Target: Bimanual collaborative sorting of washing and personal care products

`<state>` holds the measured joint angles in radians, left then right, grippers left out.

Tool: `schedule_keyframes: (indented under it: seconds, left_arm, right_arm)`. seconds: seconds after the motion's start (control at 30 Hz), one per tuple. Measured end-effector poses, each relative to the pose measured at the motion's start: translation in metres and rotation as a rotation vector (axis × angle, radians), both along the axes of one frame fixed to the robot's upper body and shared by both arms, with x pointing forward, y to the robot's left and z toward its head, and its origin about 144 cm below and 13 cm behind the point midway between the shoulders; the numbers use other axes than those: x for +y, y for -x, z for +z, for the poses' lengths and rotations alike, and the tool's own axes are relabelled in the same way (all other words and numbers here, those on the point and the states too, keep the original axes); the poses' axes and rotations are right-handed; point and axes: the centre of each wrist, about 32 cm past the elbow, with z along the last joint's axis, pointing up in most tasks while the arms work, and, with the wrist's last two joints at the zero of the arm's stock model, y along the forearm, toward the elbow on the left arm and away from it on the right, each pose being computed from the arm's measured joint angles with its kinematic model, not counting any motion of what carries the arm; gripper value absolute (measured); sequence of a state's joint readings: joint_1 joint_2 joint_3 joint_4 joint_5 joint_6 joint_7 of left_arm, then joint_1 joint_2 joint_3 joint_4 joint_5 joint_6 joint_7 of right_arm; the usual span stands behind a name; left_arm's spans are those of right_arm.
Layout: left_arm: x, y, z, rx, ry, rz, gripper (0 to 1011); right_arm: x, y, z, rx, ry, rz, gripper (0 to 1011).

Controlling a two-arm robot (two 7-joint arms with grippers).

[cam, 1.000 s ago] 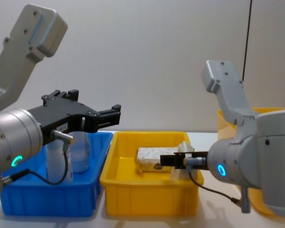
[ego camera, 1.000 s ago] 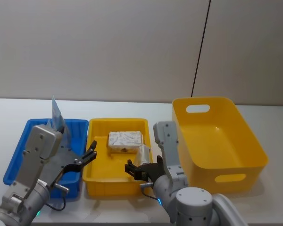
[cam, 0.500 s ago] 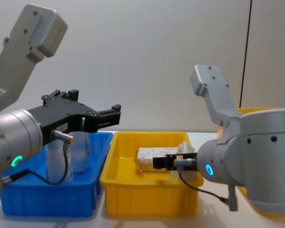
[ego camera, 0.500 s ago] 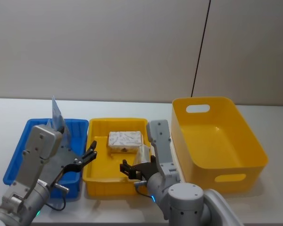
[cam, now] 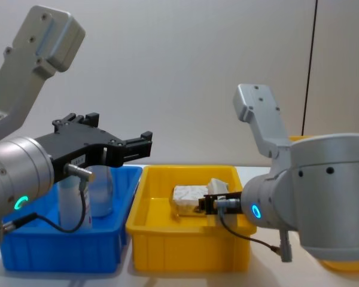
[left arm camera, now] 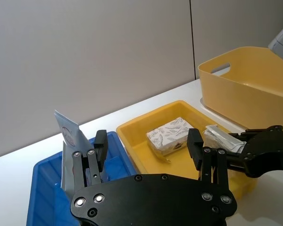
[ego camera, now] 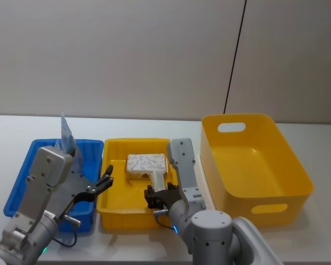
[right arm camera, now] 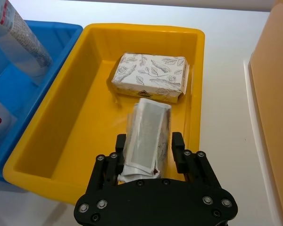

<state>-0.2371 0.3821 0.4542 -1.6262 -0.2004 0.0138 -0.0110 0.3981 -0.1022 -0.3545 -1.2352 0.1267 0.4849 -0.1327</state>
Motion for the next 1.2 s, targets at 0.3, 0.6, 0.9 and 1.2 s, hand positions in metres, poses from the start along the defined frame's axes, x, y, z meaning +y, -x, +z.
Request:
schedule_keyframes:
  seconds: [0.3, 0.6, 0.9, 1.2]
  left_arm:
    - [0.000, 0.000, 0.000, 0.000, 0.000, 0.000, 1001]
    - [0.000, 0.000, 0.000, 0.000, 0.000, 0.000, 1001]
    - [0.000, 0.000, 0.000, 0.000, 0.000, 0.000, 1001]
    - [0.000, 0.000, 0.000, 0.000, 0.000, 0.000, 1001]
  right_arm:
    - [0.002, -0.004, 0.000, 0.004, 0.021, -0.016, 360]
    - [0.004, -0.005, 0.001, -0.011, 0.033, -0.024, 359]
    - [0.003, -0.001, 0.004, -0.093, 0.016, -0.016, 359]
    - [-0.002, 0.003, 0.011, -0.215, -0.018, -0.001, 359]
